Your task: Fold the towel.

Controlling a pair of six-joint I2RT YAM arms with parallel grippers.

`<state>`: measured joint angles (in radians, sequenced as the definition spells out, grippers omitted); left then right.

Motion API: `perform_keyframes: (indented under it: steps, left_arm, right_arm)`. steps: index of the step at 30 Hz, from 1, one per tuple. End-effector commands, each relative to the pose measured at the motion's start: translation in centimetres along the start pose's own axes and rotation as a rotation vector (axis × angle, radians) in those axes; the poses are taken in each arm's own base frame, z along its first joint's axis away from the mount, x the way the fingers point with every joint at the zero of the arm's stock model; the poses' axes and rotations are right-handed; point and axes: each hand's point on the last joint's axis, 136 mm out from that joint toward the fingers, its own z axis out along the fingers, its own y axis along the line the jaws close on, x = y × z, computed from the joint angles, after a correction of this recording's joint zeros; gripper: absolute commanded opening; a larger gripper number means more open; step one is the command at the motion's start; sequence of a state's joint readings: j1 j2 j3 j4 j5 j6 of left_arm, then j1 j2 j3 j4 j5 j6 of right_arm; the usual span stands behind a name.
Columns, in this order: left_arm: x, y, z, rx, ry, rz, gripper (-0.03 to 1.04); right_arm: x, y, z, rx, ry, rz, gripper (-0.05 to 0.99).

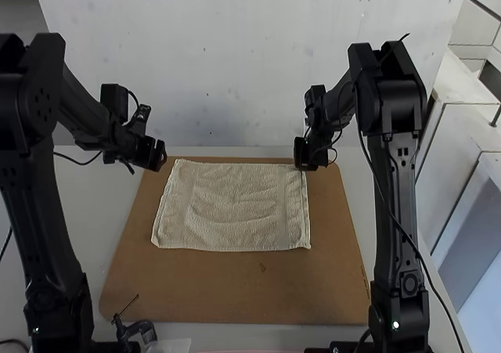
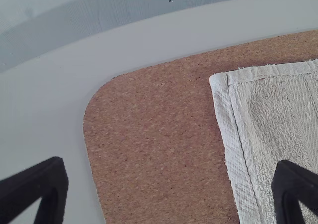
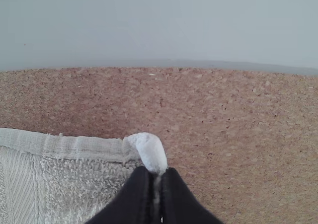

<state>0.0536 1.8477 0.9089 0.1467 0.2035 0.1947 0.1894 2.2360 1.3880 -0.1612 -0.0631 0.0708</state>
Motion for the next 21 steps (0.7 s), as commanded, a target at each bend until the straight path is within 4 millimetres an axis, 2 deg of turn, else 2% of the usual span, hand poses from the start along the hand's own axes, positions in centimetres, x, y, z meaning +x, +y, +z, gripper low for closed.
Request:
perform_keyframes:
  steps: [1, 7, 12, 15, 21]
  left_arm:
    - [-1.3, 0.9, 0.0, -0.006, -0.031, 0.008, 0.91]
    - [-1.3, 0.1, 0.5, 0.013, -0.028, 0.018, 0.91]
    - [-3.4, -1.1, 1.6, 0.034, -0.054, 0.037, 0.91]
    - [-3.8, -1.9, 2.3, 0.049, -0.050, 0.044, 0.91]
    - [-2.6, -2.9, 5.2, 0.063, 0.016, 0.024, 0.90]
  right_arm:
    - [1.5, -1.6, 1.2, 0.047, 0.033, 0.015, 0.02]
    - [1.3, -1.5, 1.0, 0.042, 0.020, 0.013, 0.02]
    - [1.3, -0.9, 0.9, 0.032, 0.017, 0.006, 0.02]
    - [1.3, -0.7, 0.9, 0.029, 0.014, 0.003, 0.02]
    - [1.4, -0.4, 0.8, 0.026, 0.011, -0.004, 0.02]
